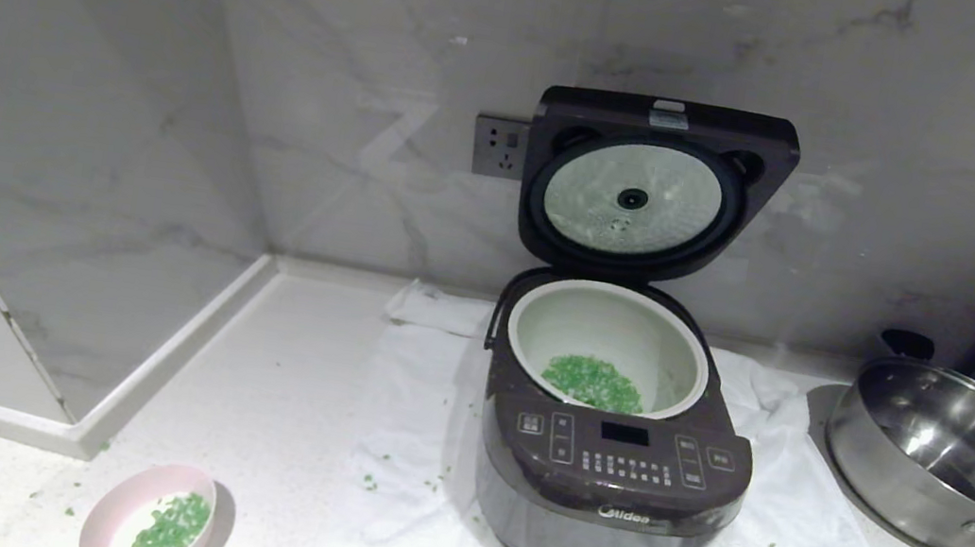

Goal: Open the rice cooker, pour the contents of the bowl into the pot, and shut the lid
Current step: Turn on the tap

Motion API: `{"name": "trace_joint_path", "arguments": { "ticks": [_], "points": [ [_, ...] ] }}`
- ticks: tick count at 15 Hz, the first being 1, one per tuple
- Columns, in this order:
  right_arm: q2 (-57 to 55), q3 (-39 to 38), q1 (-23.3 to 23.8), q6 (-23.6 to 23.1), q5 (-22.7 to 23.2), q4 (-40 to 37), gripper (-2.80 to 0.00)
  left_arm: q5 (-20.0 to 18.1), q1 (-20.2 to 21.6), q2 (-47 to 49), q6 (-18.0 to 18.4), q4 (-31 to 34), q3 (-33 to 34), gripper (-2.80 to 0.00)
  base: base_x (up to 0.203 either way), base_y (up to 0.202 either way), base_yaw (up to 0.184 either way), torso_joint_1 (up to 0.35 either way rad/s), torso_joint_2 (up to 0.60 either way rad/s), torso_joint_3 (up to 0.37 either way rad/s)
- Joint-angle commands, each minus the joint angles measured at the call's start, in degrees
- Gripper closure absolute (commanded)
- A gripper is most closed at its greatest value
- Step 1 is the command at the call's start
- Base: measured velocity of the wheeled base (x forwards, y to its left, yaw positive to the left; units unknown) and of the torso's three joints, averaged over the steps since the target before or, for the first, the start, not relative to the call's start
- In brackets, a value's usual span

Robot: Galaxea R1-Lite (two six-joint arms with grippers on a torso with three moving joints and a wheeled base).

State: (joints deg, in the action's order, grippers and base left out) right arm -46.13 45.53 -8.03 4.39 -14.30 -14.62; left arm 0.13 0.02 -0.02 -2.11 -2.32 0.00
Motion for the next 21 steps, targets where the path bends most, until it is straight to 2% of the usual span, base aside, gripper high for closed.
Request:
{"name": "trace_joint_path", "arguments": {
  "ticks": [1, 6, 10, 13, 15, 17, 19, 21],
  "points": [
    [7.6, -3.7, 5.8, -1.7, -0.1, -0.2, 0.00, 0.0, 0.0, 0.0, 0.0, -0.1, 0.9, 0.00, 0.000, 0.000, 0.000, 0.000, 0.00, 0.000],
    [21.2, -11.0, 6.5, -4.2, 0.5, -0.2, 0.00, 0.0, 0.0, 0.0, 0.0, -0.1, 0.9, 0.00, 0.000, 0.000, 0.000, 0.000, 0.00, 0.000],
    [36.5, -18.1, 6.7, -11.5, 1.1, -0.2, 0.00, 0.0, 0.1, 0.0, 0.0, -0.1, 0.9, 0.00, 0.000, 0.000, 0.000, 0.000, 0.00, 0.000],
    [46.0, -23.9, 7.4, -14.0, 4.2, -0.3, 0.00, 0.0, 0.1, 0.0, 0.0, -0.1, 0.9, 0.00, 0.000, 0.000, 0.000, 0.000, 0.00, 0.000],
    [46.2, -27.7, 7.6, -13.8, 6.4, -0.3, 0.00, 0.0, 0.1, 0.0, 0.0, 0.0, 0.9, 0.00, 0.000, 0.000, 0.000, 0.000, 0.00, 0.000],
    [46.1, -31.7, 7.6, -14.1, 11.0, -0.2, 0.00, 0.0, 0.1, 0.0, 0.0, -0.1, 0.9, 0.00, 0.000, 0.000, 0.000, 0.000, 0.00, 0.000],
    [46.1, -36.0, 7.6, -14.1, 11.8, 0.9, 0.00, 0.0, 0.1, 0.0, 0.0, -0.1, 0.9, 0.00, 0.000, 0.000, 0.000, 0.000, 0.00, 0.000],
    [46.1, -40.6, 7.6, -13.9, 12.0, 5.4, 0.00, 0.0, 0.0, 0.0, 0.0, -0.1, 0.9, 0.00, 0.000, 0.000, 0.000, 0.000, 0.00, 0.000]
  ]
}}
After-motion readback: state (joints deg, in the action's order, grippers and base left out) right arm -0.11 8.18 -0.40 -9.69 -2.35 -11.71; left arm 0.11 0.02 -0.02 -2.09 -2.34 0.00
